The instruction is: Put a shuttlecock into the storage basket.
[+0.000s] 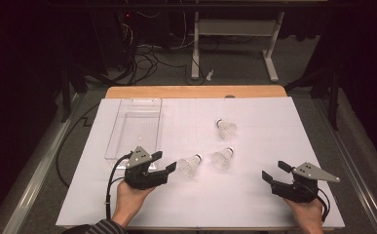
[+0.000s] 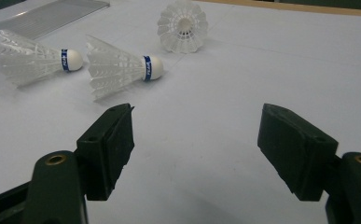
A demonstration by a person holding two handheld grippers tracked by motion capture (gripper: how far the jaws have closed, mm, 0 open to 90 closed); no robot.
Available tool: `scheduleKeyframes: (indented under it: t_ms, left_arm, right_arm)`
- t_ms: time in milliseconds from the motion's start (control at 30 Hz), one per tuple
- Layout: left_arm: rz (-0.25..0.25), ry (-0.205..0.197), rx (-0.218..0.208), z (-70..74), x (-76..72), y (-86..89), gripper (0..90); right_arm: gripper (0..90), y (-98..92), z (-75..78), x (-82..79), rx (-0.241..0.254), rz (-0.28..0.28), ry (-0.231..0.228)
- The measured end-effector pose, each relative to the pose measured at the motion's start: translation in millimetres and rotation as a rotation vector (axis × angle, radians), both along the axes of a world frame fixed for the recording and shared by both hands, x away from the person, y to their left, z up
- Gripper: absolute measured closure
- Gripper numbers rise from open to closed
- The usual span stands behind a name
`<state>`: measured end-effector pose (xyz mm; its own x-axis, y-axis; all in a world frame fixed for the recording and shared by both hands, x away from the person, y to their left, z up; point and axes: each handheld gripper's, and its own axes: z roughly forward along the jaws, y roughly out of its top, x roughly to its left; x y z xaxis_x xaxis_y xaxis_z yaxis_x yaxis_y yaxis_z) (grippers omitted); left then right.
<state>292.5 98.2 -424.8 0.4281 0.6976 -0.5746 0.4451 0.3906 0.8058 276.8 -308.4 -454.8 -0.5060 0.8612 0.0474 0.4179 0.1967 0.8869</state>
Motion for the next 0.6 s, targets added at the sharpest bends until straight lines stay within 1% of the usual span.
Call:
scheduleKeyframes:
  t_ms: [100,267,300,333,433,500,600]
  left_arm:
    - [-0.006,0.008,0.002,0.6,2.9,-3.8,36.2]
    - [-0.021,0.019,0.024,2.7,6.7,-11.3,37.0]
    - [-0.023,0.027,0.035,3.4,7.7,-12.4,38.0]
    - [-0.021,0.033,0.036,4.0,8.7,-13.5,38.0]
    - [-0.024,0.072,0.049,6.9,12.9,-16.7,38.9]
    - [-0.026,0.092,0.066,8.3,15.0,-18.6,39.9]
    - [-0.026,0.111,0.096,9.3,18.0,-20.5,40.2]
  right_arm:
    - [27.6,0.0,-0.1,0.1,0.0,0.001,0.001]
    - [27.6,0.0,0.0,0.1,0.0,0.002,0.0]
    - [27.6,0.0,0.0,0.1,0.0,0.002,0.0]
    - [27.6,0.0,0.0,0.1,0.0,0.002,0.0]
    - [27.6,0.0,0.1,-0.1,-0.001,0.002,0.0]
    - [27.6,0.0,0.0,0.0,-0.001,0.003,0.0]
    - [27.7,0.1,0.0,0.0,-0.003,0.005,-0.001]
